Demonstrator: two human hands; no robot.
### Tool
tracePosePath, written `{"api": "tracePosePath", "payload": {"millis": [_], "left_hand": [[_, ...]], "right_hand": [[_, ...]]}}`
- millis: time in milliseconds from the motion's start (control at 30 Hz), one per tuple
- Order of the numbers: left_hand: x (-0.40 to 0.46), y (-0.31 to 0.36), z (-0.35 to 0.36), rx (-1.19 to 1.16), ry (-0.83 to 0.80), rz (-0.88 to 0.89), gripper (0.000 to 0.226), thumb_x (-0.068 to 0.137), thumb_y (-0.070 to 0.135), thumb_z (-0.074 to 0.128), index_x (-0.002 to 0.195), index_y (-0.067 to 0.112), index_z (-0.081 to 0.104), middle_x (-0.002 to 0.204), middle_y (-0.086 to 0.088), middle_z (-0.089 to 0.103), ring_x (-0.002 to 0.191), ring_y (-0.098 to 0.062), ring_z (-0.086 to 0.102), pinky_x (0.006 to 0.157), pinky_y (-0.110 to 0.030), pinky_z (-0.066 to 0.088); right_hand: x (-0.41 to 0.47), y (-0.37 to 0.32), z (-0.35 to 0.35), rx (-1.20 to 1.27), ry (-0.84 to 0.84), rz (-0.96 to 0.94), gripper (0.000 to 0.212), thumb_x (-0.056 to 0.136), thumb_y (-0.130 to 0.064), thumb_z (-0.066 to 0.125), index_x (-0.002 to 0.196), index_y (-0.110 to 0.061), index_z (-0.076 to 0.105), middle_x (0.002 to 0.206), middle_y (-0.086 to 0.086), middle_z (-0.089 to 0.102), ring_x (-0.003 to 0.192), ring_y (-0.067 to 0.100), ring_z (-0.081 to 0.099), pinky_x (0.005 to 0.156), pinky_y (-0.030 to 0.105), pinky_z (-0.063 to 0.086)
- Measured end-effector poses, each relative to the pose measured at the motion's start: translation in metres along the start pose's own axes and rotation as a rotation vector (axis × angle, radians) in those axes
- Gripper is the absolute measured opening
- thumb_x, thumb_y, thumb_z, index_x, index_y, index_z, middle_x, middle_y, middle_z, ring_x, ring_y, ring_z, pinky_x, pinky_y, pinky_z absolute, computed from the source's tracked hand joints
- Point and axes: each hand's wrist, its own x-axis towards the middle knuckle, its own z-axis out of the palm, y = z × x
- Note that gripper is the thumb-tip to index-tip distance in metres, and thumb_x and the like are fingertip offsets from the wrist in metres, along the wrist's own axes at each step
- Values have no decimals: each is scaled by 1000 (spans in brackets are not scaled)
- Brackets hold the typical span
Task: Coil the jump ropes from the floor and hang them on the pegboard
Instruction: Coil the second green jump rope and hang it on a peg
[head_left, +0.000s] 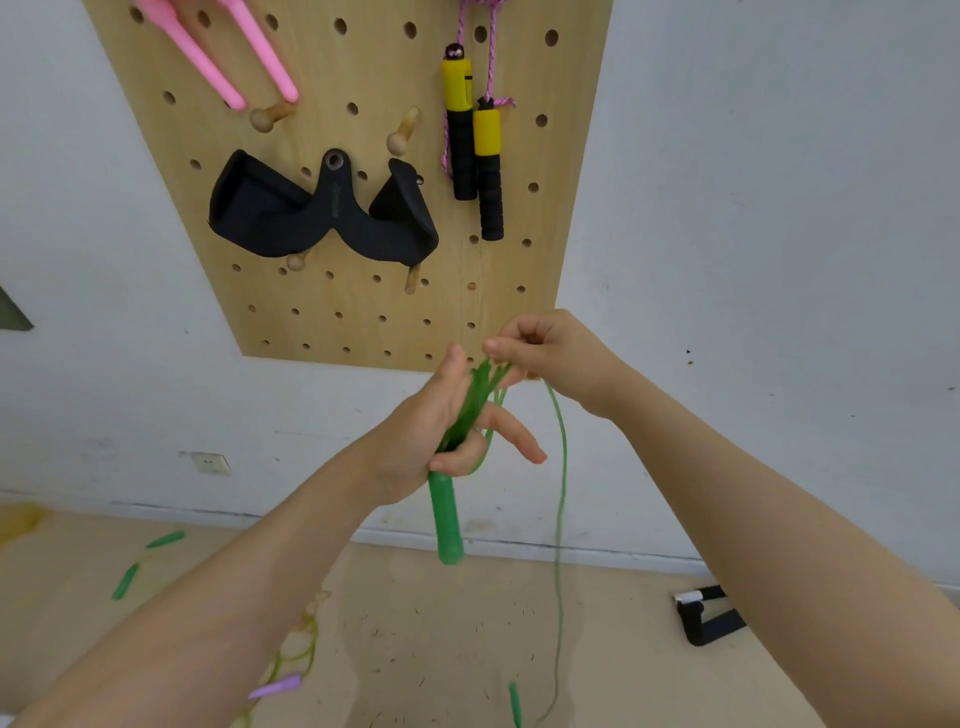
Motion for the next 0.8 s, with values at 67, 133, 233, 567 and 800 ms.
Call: {"api": "tracePosePath", "payload": {"millis": [67,133,233,567,800], "left_hand": [[-2,7,-5,-131,-18,69,77,86,60,1,134,14,40,91,-6,74,30,-1,22,39,-18,18],[-1,12,-13,-259,97,81,78,89,61,-1,134,10,38,103,-5,72,31,-3,30,40,-17,24],[5,9,-32,-333,357,51,76,92,62,0,142,10,24,115,-2,68,43,-11,47,46,-19,38],[19,3,-37,48,570,-313,70,91,65,5,79,32,66,86,-7,75,91,-18,68,104,-37,34],[34,9,-47,280,482,-298,63,96,56,7,114,21,57,105,1,63,76,-5,52,89,-27,33]], "right_hand": [[-1,11,6,-51,-68,82,24,93,-32,54,78,-17,65,70,-4,62,65,11,54,68,25,46],[-7,20,16,-179,-177,138,36,96,-40,43,75,-17,61,66,-2,55,62,13,51,67,26,47],[-17,21,34,-260,-326,152,37,99,-30,41,72,-15,60,59,-5,44,57,9,44,65,25,46],[0,-25,28,-507,-545,32,26,88,-18,60,82,6,67,47,-26,53,57,-19,51,63,25,48],[14,-44,28,-490,-533,57,17,88,-18,60,82,-3,67,71,-3,63,67,6,59,79,28,48]]}}
